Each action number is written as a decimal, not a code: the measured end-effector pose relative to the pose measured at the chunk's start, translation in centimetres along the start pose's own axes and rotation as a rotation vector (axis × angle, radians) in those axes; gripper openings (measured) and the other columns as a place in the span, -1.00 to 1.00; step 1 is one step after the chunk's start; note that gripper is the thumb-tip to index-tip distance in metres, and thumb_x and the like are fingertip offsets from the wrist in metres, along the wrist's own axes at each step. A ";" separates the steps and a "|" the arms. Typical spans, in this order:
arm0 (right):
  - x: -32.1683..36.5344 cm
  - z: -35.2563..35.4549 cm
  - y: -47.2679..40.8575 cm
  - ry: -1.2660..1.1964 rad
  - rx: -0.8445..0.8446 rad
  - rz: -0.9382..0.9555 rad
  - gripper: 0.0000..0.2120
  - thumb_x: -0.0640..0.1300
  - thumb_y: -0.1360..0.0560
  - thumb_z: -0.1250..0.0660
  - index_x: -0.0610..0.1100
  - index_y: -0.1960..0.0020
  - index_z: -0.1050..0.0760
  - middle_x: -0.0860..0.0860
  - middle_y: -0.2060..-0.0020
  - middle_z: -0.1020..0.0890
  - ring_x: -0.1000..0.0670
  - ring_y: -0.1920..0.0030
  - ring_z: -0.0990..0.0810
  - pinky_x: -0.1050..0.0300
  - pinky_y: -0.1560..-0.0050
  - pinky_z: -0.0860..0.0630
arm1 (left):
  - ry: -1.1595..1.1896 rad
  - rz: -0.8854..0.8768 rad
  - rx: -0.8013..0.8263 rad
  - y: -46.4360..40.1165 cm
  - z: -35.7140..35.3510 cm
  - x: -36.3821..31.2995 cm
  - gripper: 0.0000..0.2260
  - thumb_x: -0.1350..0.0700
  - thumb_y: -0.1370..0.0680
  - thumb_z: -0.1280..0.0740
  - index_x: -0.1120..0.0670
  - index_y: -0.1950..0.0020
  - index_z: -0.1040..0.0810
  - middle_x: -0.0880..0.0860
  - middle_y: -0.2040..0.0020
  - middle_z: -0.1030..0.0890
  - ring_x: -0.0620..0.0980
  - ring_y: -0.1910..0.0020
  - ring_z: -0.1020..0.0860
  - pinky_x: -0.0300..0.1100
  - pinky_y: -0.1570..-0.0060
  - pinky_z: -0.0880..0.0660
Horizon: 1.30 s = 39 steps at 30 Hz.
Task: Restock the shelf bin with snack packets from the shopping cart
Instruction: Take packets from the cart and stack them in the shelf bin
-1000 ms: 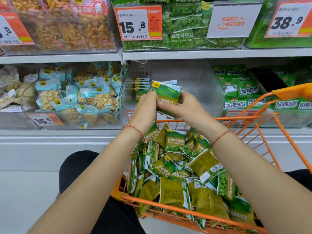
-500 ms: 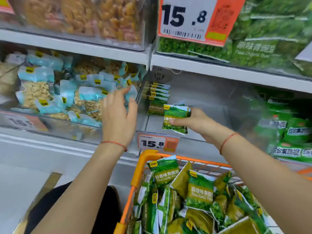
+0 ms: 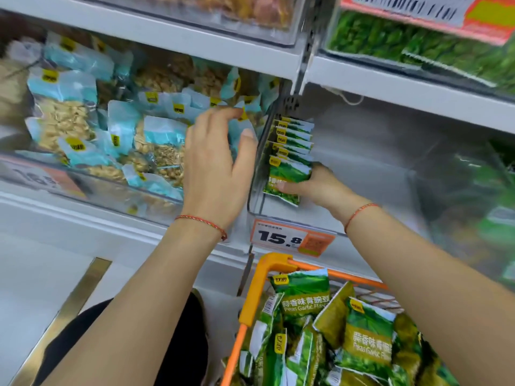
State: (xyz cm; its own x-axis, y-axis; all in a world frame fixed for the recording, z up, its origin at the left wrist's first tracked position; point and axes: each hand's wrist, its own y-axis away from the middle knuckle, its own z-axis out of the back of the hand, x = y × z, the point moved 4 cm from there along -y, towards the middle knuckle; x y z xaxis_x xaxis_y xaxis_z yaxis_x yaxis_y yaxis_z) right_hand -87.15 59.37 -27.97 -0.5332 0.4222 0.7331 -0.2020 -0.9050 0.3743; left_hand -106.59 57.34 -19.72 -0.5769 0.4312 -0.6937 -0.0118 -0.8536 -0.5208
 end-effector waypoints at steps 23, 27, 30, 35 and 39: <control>1.1 -0.1 1.6 0.192 -0.095 0.086 -0.66 -0.04 -0.46 -0.40 -0.09 -0.17 -0.41 -0.06 -0.02 -0.60 -0.11 -0.01 -0.56 -0.02 -0.03 -0.56 | -0.056 -0.013 0.041 0.4 -0.3 -0.4 -0.69 0.09 -0.53 -0.20 0.14 -0.23 -0.49 0.11 -0.26 -0.46 0.08 -0.25 -0.40 -0.24 -0.20 -0.22; 0.6 0.4 1.0 0.008 -0.135 0.031 -0.61 -0.19 -0.40 -0.44 -0.12 -0.17 -0.39 -0.11 0.03 -0.63 -0.14 0.02 -0.63 -0.12 -0.08 -0.57 | -0.055 -0.008 0.046 0.4 -0.3 -0.4 -0.70 0.09 -0.53 -0.19 0.14 -0.23 -0.50 0.11 -0.26 -0.46 0.09 -0.26 -0.40 -0.17 -0.22 -0.25; 0.4 0.8 1.0 -0.084 -0.199 0.027 -0.39 -0.22 -0.36 -0.49 -0.15 -0.33 -0.28 -0.12 0.01 -0.64 -0.14 0.02 -0.64 -0.11 -0.07 -0.58 | -0.058 -0.002 0.052 0.4 -0.3 -0.5 -0.69 0.08 -0.53 -0.19 0.13 -0.23 -0.49 0.10 -0.27 -0.45 0.08 -0.27 -0.39 -0.14 -0.23 -0.26; 0.4 0.8 0.8 -0.056 -0.208 0.028 -0.20 -0.20 -0.33 -0.52 -0.14 -0.44 -0.15 -0.14 -0.04 -0.63 -0.16 -0.02 -0.62 -0.12 -0.09 -0.57 | -0.047 -0.003 0.061 0.4 -0.4 -0.4 -0.69 0.08 -0.53 -0.19 0.13 -0.23 -0.49 0.11 -0.28 -0.44 0.08 -0.28 -0.38 -0.16 -0.24 -0.24; 0.1 1.3 1.4 -0.037 -0.153 -0.062 -0.21 -0.23 -0.38 -0.47 -0.15 -0.48 -0.11 -0.17 -0.02 -0.61 -0.15 0.00 -0.63 -0.10 -0.10 -0.57 | -0.028 -0.006 0.044 0.4 -0.1 -0.6 -0.69 0.09 -0.52 -0.19 0.13 -0.23 -0.49 0.11 -0.28 -0.44 0.08 -0.28 -0.38 -0.10 -0.27 -0.28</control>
State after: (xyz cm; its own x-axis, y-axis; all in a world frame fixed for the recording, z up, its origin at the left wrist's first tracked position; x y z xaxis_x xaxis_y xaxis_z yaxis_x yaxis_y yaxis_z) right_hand -86.41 58.20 -26.56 -0.4858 0.4768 0.7325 -0.3582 -0.8731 0.3308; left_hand -106.24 56.74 -19.60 -0.5991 0.4285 -0.6763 -0.0509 -0.8634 -0.5020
